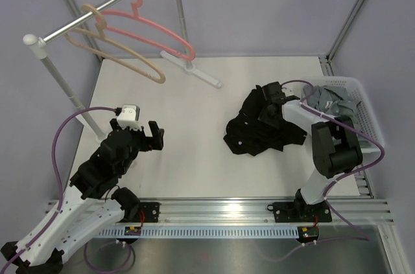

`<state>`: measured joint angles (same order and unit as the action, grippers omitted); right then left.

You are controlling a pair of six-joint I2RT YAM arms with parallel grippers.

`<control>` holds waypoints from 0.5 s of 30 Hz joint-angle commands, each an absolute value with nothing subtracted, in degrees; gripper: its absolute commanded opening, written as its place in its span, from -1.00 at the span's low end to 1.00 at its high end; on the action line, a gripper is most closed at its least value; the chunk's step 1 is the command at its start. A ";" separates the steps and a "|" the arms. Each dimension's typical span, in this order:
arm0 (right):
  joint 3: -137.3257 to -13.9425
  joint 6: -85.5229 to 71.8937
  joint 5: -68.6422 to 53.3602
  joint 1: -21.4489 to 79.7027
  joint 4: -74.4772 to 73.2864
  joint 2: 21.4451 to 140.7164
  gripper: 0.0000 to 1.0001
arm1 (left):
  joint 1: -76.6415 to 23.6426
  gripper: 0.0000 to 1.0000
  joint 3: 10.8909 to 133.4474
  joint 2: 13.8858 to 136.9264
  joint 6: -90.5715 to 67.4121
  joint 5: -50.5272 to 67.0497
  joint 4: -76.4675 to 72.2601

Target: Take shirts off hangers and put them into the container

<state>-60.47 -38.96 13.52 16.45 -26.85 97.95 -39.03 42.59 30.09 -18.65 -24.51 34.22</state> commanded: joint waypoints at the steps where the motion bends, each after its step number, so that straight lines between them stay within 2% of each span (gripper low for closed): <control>1: -62.40 -38.24 11.69 16.44 -27.16 99.40 -0.27 | -38.76 0.98 42.10 29.36 -18.90 -25.93 32.26; 5: -61.62 -35.60 7.23 16.44 -24.27 98.44 -1.00 | -38.76 0.98 42.01 29.00 -18.90 -26.28 32.26; 10: -62.04 -32.18 1.41 16.44 -19.07 89.49 -1.00 | -38.76 0.98 42.01 29.00 -18.90 -26.46 32.26; 15: -77.40 -28.13 3.60 14.86 -27.50 80.53 -1.00 | -38.76 0.98 42.01 28.57 -18.90 -26.72 32.26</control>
